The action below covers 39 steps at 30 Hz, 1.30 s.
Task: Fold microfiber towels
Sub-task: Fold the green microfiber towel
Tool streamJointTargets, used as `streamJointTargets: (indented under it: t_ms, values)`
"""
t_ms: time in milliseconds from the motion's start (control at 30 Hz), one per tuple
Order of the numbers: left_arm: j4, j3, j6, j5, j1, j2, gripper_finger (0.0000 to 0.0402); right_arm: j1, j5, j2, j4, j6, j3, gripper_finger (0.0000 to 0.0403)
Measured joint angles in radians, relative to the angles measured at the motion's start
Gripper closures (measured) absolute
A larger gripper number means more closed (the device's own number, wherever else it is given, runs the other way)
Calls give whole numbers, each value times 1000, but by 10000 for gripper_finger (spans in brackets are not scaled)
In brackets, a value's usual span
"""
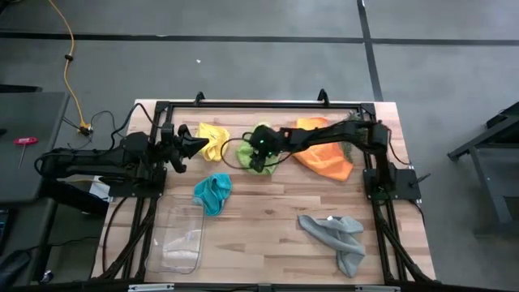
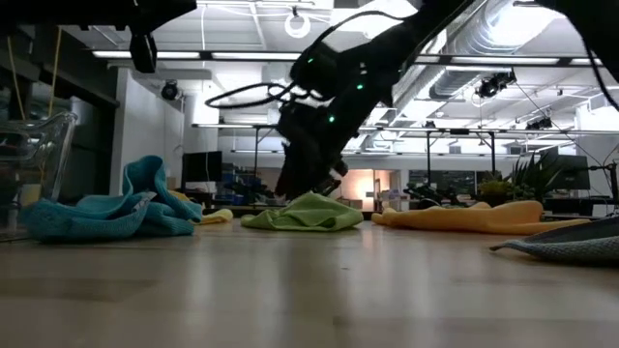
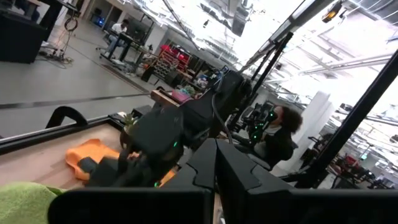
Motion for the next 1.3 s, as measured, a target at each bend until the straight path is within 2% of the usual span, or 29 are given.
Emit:
streamJointTargets:
  t_ms: [133, 267, 433, 567, 900, 1133, 1300]
  values:
    - [0, 0, 0, 0, 0, 0, 401, 22, 57, 56, -96, -111, 66, 208]
    - [-17, 0, 0, 0, 0, 0, 401, 39, 111, 77, -104, -214, 79, 208]
    - [-33, 0, 0, -1, 0, 0, 401, 52, 174, 86, -122, -257, 79, 219]
    - [-43, 0, 0, -2, 0, 0, 401, 52, 176, 86, -135, -250, 79, 260]
    - [-45, 0, 0, -2, 0, 0, 401, 52, 167, 61, -143, -224, 77, 393]
    - [-51, 0, 25, -3, 0, 0, 401, 49, 142, 20, -162, -223, 77, 375]
    - [-55, 0, 34, -4, 0, 0, 401, 49, 124, 1, -189, -223, 77, 379]
